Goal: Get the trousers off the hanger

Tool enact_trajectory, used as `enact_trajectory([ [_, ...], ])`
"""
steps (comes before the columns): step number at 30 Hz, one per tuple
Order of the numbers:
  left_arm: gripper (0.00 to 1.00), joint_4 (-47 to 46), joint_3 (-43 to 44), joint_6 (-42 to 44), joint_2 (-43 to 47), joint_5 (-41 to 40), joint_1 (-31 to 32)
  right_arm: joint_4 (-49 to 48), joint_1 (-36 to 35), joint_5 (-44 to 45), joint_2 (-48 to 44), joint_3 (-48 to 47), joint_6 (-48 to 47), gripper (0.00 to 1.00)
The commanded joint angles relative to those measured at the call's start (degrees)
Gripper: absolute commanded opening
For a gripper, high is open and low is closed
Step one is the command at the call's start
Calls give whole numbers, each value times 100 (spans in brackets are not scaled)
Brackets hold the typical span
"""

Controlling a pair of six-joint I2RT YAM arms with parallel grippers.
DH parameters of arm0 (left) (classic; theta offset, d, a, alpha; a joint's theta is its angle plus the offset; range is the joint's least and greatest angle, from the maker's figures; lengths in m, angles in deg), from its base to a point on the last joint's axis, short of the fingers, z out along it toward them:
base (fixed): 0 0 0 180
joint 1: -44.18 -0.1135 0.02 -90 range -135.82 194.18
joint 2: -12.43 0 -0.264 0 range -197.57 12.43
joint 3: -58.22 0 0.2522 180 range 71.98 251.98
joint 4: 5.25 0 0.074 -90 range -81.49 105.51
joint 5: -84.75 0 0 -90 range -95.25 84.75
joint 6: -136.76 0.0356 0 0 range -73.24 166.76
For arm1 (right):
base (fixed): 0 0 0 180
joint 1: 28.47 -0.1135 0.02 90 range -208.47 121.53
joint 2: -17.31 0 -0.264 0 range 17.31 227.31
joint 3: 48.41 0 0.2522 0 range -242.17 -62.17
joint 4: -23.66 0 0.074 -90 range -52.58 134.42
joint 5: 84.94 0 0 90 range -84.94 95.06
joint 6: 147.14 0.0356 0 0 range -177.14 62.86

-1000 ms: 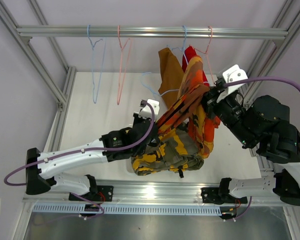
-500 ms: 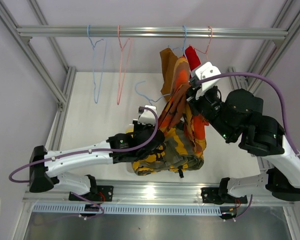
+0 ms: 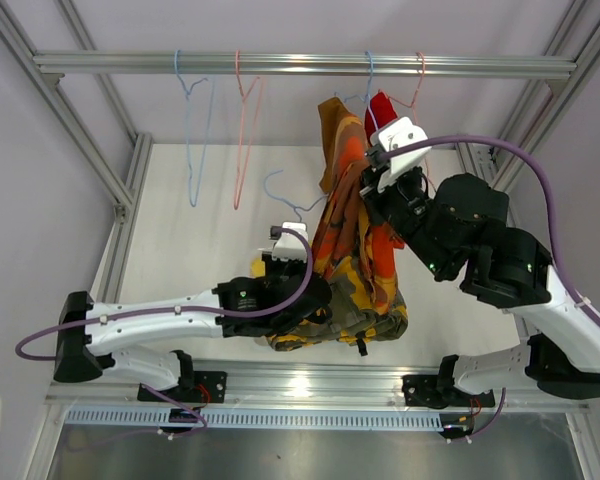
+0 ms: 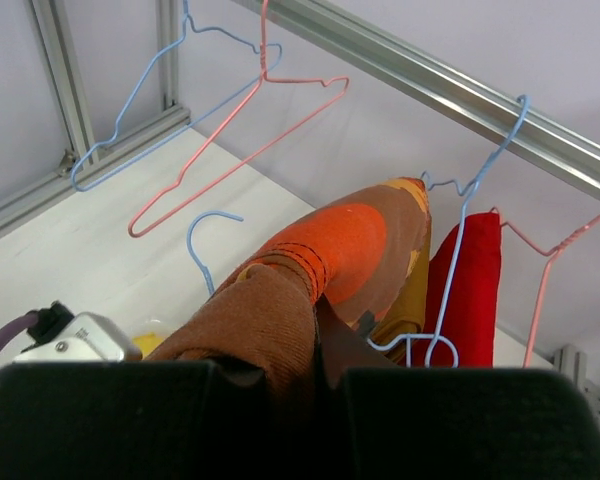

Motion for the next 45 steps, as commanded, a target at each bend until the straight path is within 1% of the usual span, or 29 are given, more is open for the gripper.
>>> enact_trajectory([
  [1, 1, 571, -305, 169, 63, -84, 235, -2357, 98, 303, -126, -396, 177, 0],
  [4, 1, 719, -358, 38, 2, -243, 296, -2331, 168, 232, 119, -616, 238, 0],
  [7, 1, 1281, -323, -532, -235, -445, 323, -2252, 195, 162, 409, -1020, 274, 0],
  [8, 1, 1744, -288, -778, -393, -567, 332, -2260, 186, 153, 462, -1152, 274, 0],
  [9, 1, 2036, -227, -1337, -490, -620, 340, -2278, 195, 144, 532, -1205, 274, 0],
  [10, 1, 2360, -139, -1664, -604, -673, 349, -2304, 195, 127, 568, -1249, 274, 0],
  [11, 1, 3199, -69, -2103, -727, -735, 358, -2313, 195, 109, 586, -1293, 265, 0],
  [12, 1, 3721, 45, -3177, -998, -874, 393, -2322, 203, 118, 612, -1372, 274, 0],
  [14, 1, 4950, 274, -4578, -1359, -972, 419, -2305, 204, 74, 682, -1460, 274, 0],
  [15, 1, 5592, 353, -5099, -1700, -1042, 446, -2278, 195, 83, 700, -1539, 274, 0],
  [17, 1, 5616, 319, -5227, -1879, -1060, 472, -2243, 195, 91, 744, -1575, 274, 0],
  [18, 1, 5616, 293, -5462, -1940, -1052, 464, -2226, 203, 91, 753, -1575, 282, 0],
  [21, 1, 5607, 170, -5780, -1967, -955, 464, -2155, 204, 126, 744, -1531, 291, 0],
  [27, 1, 5607, 231, -5579, -2213, -981, 490, -1980, 212, 101, 762, -1785, 256, 0],
  [35, 1, 5607, -6, -5719, -2415, -1025, 516, -1874, 195, 56, 858, -2330, 195, 0],
  [45, 1, 5598, -85, -5895, -2073, -700, 543, -2190, 195, 83, 771, -2375, 177, 0],
])
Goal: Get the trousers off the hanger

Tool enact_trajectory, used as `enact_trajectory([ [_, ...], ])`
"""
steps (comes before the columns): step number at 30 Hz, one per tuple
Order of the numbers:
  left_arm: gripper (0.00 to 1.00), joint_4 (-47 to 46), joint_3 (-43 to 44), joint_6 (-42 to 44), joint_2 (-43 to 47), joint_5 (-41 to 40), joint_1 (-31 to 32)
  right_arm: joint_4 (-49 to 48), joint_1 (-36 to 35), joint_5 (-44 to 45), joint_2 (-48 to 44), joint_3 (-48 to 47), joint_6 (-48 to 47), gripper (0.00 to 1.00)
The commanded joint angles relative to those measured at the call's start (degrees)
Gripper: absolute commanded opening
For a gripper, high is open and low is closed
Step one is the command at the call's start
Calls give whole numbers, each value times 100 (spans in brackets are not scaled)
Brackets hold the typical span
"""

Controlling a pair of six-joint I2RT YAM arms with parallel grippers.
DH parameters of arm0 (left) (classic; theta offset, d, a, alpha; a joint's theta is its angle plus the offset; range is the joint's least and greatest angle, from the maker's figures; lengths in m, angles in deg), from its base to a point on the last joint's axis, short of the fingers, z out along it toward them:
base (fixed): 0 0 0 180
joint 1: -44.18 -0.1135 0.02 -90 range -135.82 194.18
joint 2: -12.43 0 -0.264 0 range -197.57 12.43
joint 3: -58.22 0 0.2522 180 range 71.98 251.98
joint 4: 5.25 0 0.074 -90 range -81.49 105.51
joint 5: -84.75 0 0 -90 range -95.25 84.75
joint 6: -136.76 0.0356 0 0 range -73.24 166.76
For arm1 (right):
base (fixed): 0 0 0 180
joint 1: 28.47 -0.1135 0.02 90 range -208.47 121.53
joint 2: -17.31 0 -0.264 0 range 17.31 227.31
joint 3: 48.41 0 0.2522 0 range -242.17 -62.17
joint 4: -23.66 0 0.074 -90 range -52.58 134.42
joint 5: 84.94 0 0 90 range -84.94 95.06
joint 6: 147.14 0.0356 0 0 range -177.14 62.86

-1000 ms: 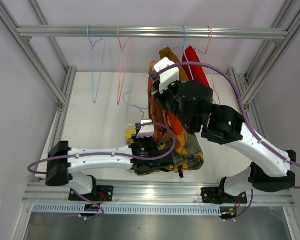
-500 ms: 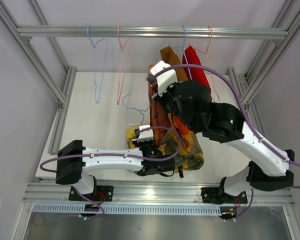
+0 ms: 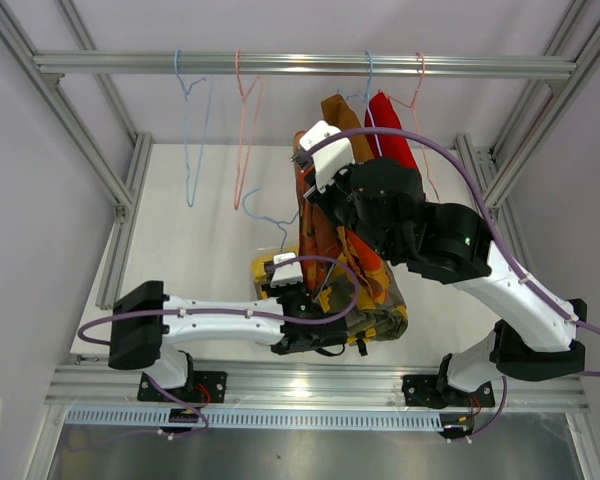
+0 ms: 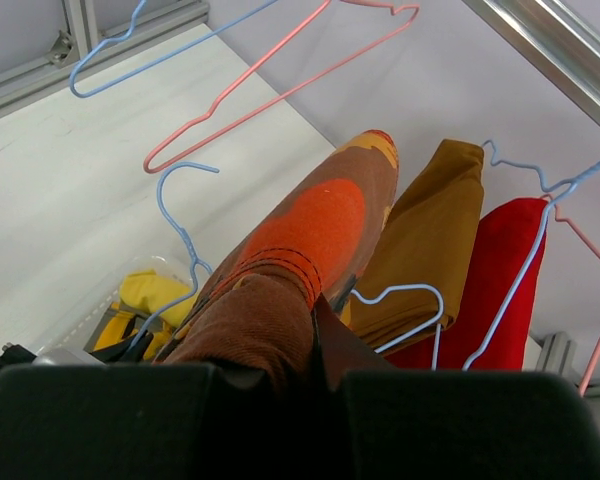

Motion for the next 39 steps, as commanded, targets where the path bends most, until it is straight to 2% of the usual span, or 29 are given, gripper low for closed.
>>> enact_trajectory([
  [1, 1, 1679, -385, 240, -117, 1136, 164, -3541, 85, 480, -674, -1061, 96, 0],
  [3, 1, 1531, -367, 528, 15, 1215, 199, -3743, 85, 507, -762, -965, 122, 0],
  [4, 1, 1164, -376, 721, 172, 1311, 217, -3839, 85, 490, -832, -773, 149, 0],
  [7, 1, 215, -507, 1994, 533, 1705, 217, -4235, 85, 244, -1192, -385, 184, 0],
  [8, 1, -728, -682, 2929, 856, 1847, 226, -4392, 85, 156, -1341, -184, 184, 0],
  [9, 1, -1312, -919, 3504, 1051, 2022, 217, -4402, 94, 68, -1377, -156, 167, 0],
  [11, 1, -2620, -1227, 4549, 1560, 2506, 217, -4289, 85, 50, -1395, -286, 158, 0],
  [12, 1, -2854, -1368, 4729, 1676, 2603, 217, -4245, 85, 41, -1404, -331, 167, 0],
  [18, 1, -2759, -983, 4916, 1335, 3112, 200, -3920, 85, -64, -1360, -752, 263, 0],
  [21, 1, -3704, -1131, 5521, 1745, 3918, 200, -3849, 85, -73, -1422, -709, 316, 0],
  [24, 1, -4165, -1387, 5777, 2159, 4474, 200, -3691, 85, -82, -1518, -569, 430, 0],
  [31, 0, -4517, -1501, 6023, 3153, 4968, 191, -3928, 85, -56, -2326, 854, 641, 0],
  [39, 1, -4351, -1405, 6076, 3303, 4766, 200, -3761, 85, -20, -2634, 1663, 861, 0],
])
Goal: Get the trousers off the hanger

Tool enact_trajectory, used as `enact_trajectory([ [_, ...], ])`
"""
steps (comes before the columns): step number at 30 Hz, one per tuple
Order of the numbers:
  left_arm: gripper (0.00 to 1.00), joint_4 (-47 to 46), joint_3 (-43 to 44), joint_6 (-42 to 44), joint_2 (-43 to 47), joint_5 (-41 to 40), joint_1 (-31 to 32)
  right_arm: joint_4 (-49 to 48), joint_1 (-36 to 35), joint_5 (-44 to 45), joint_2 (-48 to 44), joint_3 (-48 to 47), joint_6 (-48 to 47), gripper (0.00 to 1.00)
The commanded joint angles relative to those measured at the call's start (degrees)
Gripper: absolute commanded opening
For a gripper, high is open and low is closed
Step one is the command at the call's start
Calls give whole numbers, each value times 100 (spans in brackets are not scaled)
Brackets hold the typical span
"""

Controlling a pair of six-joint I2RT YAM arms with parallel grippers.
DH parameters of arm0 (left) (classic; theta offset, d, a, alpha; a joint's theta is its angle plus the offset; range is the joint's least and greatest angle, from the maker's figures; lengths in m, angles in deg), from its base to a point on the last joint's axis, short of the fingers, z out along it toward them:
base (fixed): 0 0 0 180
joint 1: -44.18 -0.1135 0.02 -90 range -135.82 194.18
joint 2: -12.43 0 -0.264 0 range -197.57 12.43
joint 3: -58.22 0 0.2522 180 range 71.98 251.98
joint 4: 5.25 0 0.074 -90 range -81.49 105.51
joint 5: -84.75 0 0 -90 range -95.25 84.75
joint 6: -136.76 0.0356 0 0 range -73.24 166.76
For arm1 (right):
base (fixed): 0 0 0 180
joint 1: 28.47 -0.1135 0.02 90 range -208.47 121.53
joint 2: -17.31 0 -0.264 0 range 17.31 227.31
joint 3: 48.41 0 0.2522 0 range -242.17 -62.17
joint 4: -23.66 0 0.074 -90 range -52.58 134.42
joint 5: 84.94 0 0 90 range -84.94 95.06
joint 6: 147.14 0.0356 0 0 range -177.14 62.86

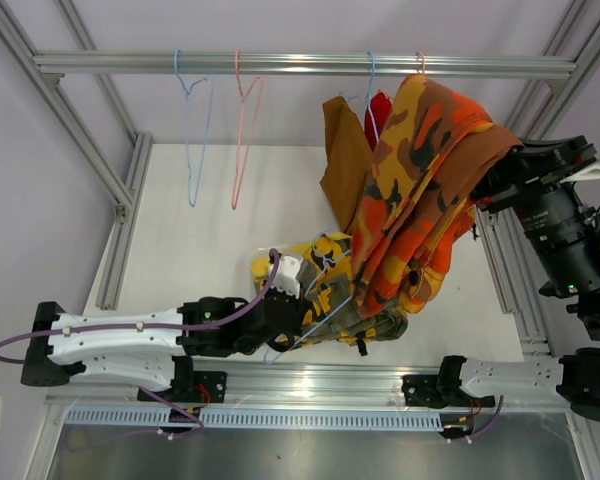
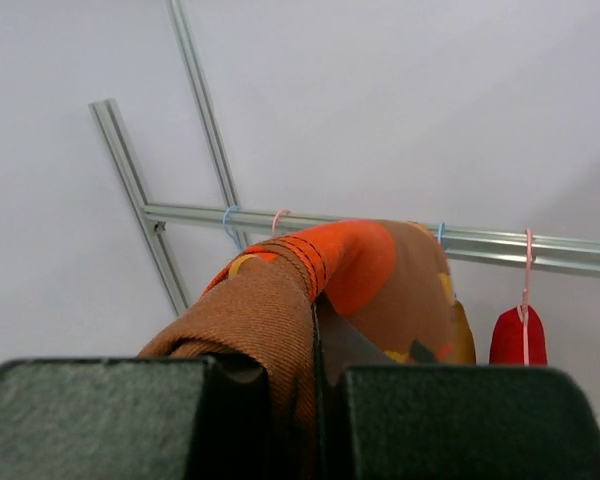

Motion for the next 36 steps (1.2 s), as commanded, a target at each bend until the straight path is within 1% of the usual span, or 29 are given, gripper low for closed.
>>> enact_trajectory([
  [1, 1, 47, 121, 253, 70, 65, 31, -660, 11, -29, 139, 298, 216, 0],
  [8, 1, 776, 288, 174, 96, -576, -21, -405, 11, -125, 87, 430, 400, 0],
  [10, 1, 1180, 332, -62, 298, -665, -179, -308, 11, -170, -10, 517, 453, 0],
  [14, 1, 1445, 279, -177, 965, -586, -478, -211, 11, -205, -203, 816, 576, 0],
  [16, 1, 1637, 314, -256, 1333, -743, -505, -202, 11, -214, -352, 1087, 620, 0],
  [19, 0, 1831, 402, -309, 1651, -928, -522, -220, 11, -223, -467, 1369, 717, 0],
  [21, 1, 1937, 481, -300, 1941, -946, -540, -220, 11, -196, -564, 1589, 761, 0],
  [23, 0, 1902, 499, -283, 2196, -894, -540, -246, 11, -179, -678, 1808, 814, 0],
  [27, 1, 1762, 517, -213, 2408, -630, -540, -211, 11, -179, -810, 2081, 849, 0],
  [31, 1, 1516, 517, -116, 2566, -524, -540, -88, 11, -196, -845, 2371, 1138, 0],
  [33, 1, 1323, 534, 42, 2645, -463, -540, -192, 11, -196, -889, 2713, 1192, 0],
  [36, 1, 1269, 718, 130, 2750, -489, -540, -342, 11, -231, -837, 3013, 1297, 0],
])
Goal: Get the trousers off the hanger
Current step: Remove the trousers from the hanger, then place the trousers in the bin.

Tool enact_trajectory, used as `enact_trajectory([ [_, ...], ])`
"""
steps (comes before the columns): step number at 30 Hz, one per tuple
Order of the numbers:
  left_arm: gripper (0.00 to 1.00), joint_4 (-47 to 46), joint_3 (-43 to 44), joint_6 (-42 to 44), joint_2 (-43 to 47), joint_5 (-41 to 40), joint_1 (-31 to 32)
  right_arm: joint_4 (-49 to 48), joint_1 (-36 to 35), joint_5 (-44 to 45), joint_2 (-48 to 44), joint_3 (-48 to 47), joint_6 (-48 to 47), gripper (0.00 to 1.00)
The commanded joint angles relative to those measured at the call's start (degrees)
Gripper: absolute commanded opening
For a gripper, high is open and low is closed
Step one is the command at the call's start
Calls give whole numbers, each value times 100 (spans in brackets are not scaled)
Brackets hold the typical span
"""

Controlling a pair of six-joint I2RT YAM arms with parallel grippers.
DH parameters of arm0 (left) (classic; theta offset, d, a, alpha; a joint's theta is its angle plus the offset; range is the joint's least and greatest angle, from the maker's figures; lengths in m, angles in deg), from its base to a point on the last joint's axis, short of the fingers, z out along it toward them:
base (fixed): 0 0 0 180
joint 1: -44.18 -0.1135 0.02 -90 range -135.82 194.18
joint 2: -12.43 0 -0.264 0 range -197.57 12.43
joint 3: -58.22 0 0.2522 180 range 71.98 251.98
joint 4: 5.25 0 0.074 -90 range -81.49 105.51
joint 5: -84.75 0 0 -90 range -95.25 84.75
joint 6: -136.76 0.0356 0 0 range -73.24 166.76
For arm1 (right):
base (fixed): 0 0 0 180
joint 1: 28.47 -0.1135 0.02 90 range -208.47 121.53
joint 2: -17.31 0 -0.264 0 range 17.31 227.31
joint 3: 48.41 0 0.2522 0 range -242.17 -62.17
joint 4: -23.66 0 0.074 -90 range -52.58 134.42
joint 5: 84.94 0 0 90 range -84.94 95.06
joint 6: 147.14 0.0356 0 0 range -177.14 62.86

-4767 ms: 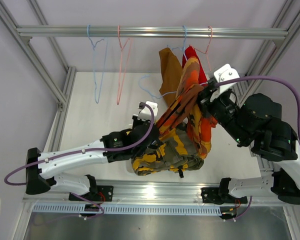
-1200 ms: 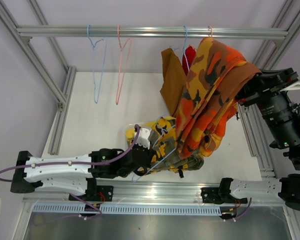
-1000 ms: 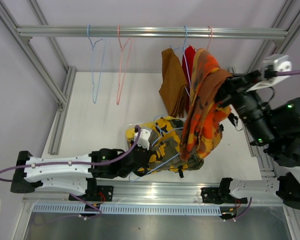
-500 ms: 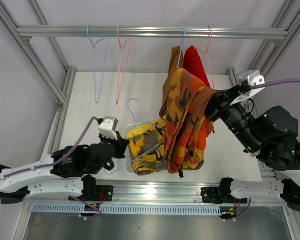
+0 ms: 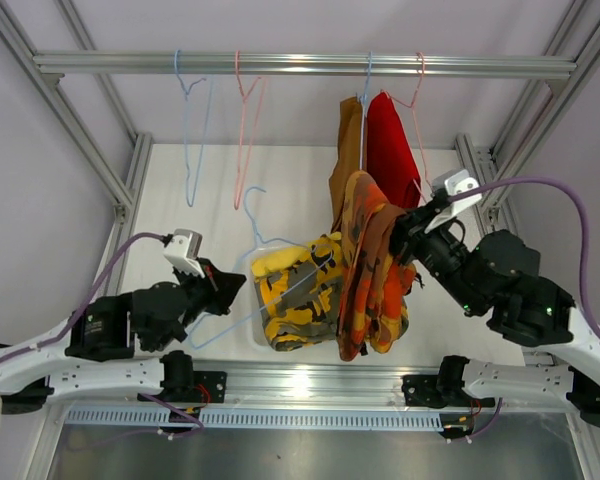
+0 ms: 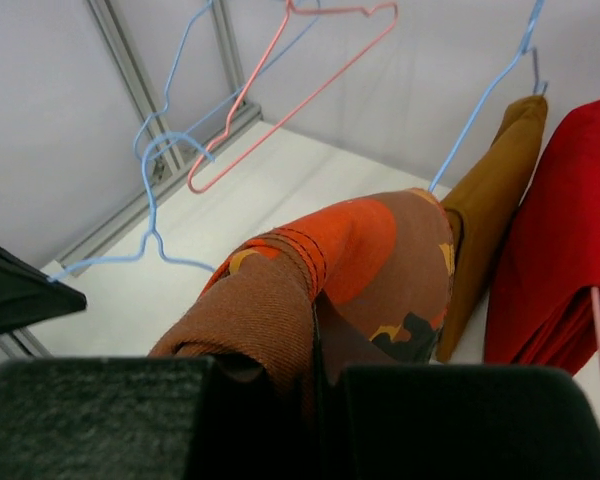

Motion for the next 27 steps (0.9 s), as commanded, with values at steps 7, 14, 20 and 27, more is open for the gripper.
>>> enact_trajectory([
  [7, 1, -124, 690, 73, 407, -688, -31, -1196, -70, -386, 454, 156, 498, 0],
  [14, 1, 491, 998, -261, -23, -1296, -31, -1776, -333, -562, 1218, -107, 534, 0],
  [20, 1, 570, 892, -349, -15, -1393, -31, -2101, -536, -641, 1808, -538, 498, 0],
  [27, 1, 667, 901, -437, 20, -1507, -31, -2383, -580, -860, 2010, -942, 551, 0],
])
